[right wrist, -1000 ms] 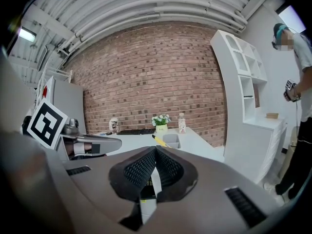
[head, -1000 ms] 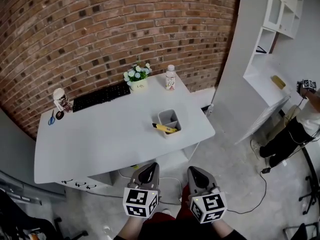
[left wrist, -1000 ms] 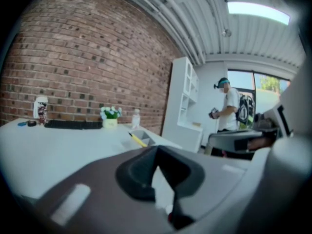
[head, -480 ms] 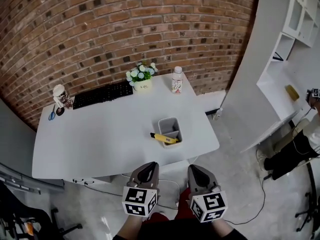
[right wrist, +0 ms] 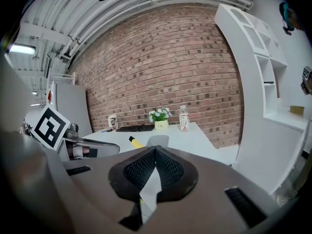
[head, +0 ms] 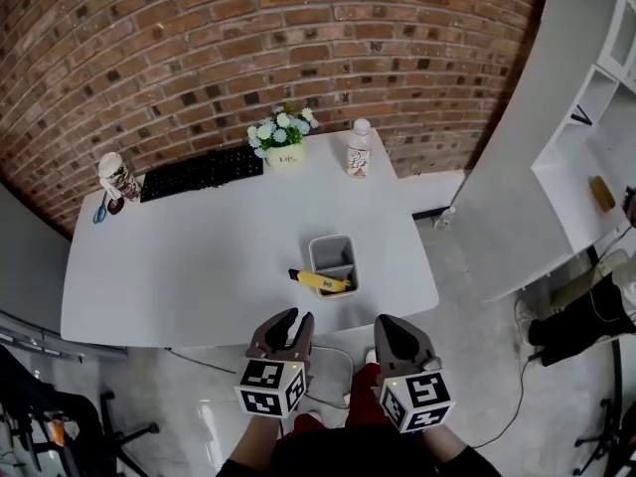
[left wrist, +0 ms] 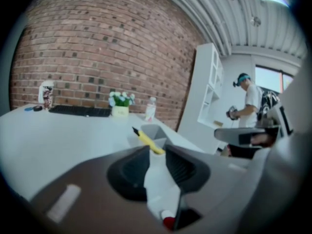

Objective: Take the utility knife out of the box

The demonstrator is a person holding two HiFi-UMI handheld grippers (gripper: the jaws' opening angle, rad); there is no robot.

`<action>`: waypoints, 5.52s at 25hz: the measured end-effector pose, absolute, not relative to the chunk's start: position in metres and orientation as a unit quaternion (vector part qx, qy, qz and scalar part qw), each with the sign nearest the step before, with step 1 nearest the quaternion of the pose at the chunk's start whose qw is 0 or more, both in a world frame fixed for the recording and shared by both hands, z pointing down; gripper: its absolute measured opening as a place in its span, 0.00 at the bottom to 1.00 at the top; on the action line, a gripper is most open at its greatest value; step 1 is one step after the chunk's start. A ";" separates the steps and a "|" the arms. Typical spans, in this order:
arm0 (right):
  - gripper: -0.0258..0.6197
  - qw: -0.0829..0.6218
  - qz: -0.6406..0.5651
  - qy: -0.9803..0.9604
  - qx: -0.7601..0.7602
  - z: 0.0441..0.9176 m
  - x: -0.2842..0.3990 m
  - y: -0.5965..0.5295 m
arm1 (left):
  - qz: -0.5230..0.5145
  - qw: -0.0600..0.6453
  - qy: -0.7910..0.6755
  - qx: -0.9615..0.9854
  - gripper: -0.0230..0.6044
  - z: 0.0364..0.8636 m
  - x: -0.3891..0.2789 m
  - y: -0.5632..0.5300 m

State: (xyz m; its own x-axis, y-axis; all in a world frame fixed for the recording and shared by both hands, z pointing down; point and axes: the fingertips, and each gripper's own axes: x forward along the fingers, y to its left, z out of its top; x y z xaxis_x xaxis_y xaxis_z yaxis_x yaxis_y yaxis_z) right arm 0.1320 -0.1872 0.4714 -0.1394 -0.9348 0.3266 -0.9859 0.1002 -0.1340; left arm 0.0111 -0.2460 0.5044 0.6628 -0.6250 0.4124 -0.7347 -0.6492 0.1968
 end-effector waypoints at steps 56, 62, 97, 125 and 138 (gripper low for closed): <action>0.05 0.142 0.205 -0.804 0.540 0.501 0.172 -0.280 | 0.106 0.315 -0.445 0.832 0.16 0.531 0.056 -0.316; 0.05 0.141 0.199 -0.808 0.537 0.496 0.170 -0.277 | 0.111 0.303 -0.442 0.837 0.14 0.524 0.059 -0.313; 0.05 0.125 0.130 -0.876 0.448 0.455 0.115 -0.293 | 0.041 0.228 -0.516 0.825 0.13 0.452 0.021 -0.302; 0.05 0.089 0.068 -0.940 0.322 0.412 0.009 -0.289 | -0.004 0.170 -0.655 0.736 0.13 0.409 -0.100 -0.259; 0.05 0.081 0.057 -0.957 0.271 0.400 -0.049 -0.278 | -0.004 0.146 -0.699 0.700 0.13 0.395 -0.155 -0.235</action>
State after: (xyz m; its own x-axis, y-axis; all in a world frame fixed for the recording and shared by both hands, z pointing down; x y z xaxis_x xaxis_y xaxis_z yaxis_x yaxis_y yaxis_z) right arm -0.0494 -0.2784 0.4000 -0.8395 -0.5104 0.1864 -0.5289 0.8462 -0.0650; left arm -0.1553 -0.2349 0.3948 0.0221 -0.9800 0.1978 -0.9775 0.0203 0.2101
